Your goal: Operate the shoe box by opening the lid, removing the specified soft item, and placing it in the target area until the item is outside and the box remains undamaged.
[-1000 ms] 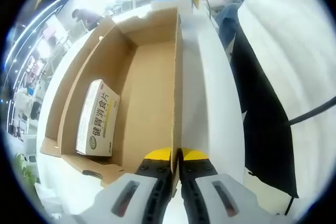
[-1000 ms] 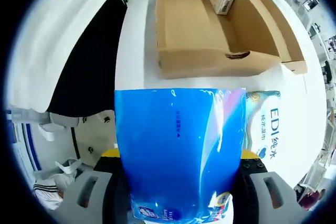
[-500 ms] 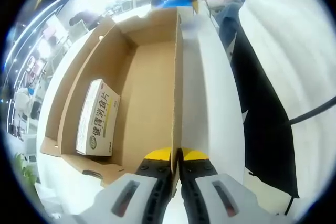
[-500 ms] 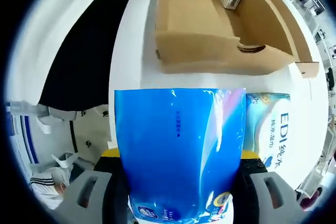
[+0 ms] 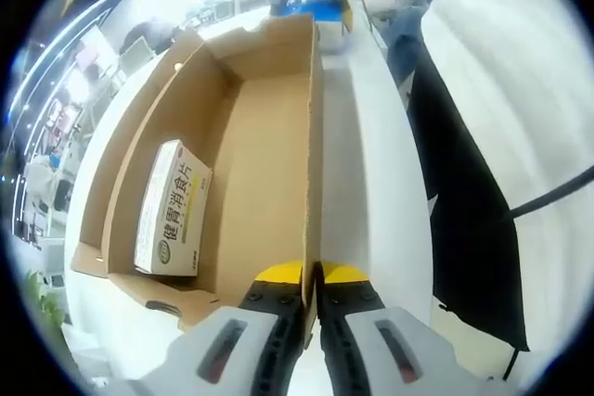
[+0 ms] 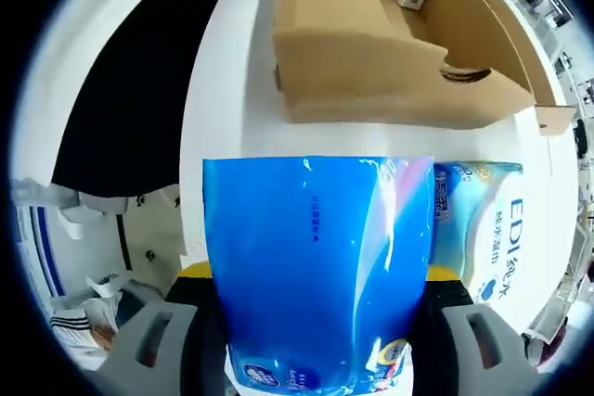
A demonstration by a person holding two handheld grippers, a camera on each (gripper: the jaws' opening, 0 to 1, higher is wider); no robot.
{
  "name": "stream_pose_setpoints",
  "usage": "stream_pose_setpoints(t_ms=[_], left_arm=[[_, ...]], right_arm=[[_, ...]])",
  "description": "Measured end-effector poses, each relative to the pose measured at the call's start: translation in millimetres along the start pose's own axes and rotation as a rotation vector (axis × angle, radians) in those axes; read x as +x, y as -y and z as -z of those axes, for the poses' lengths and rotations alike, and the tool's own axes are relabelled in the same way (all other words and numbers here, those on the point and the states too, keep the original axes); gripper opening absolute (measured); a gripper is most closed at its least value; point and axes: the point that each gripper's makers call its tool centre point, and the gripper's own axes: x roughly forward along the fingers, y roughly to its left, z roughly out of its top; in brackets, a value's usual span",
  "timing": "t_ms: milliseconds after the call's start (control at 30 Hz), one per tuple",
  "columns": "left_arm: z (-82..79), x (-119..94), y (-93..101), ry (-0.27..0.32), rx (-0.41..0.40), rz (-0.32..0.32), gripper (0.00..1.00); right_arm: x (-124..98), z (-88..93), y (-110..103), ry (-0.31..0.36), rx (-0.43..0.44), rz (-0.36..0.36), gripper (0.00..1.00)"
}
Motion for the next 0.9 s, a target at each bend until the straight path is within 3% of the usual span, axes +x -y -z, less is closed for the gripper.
stream_pose_setpoints(t_ms=[300, 700, 733, 800, 900], left_arm=[[0.0, 0.1, 0.0, 0.0, 0.001, 0.003, 0.03], [-0.3, -0.1, -0.3, 0.002, 0.0, -0.005, 0.03], [-0.3, 0.0, -0.3, 0.003, 0.0, -0.005, 0.03], [0.0, 0.3, -0.5, 0.002, 0.002, -0.004, 0.03], [-0.3, 0.1, -0.5, 0.003, 0.003, -0.004, 0.03]], right_arm=[[5.1, 0.1, 6.7, -0.004, -0.029, 0.096, 0.81], [0.3, -1.5, 6.6, -0.021, -0.043, 0.139, 0.81], [0.1, -2.0, 6.5, -0.024, -0.046, 0.141, 0.77], [-4.3, -0.8, 16.2, -0.041, -0.082, 0.196, 0.76], [-3.6, 0.1, 7.9, -0.033, -0.042, 0.165, 0.74]])
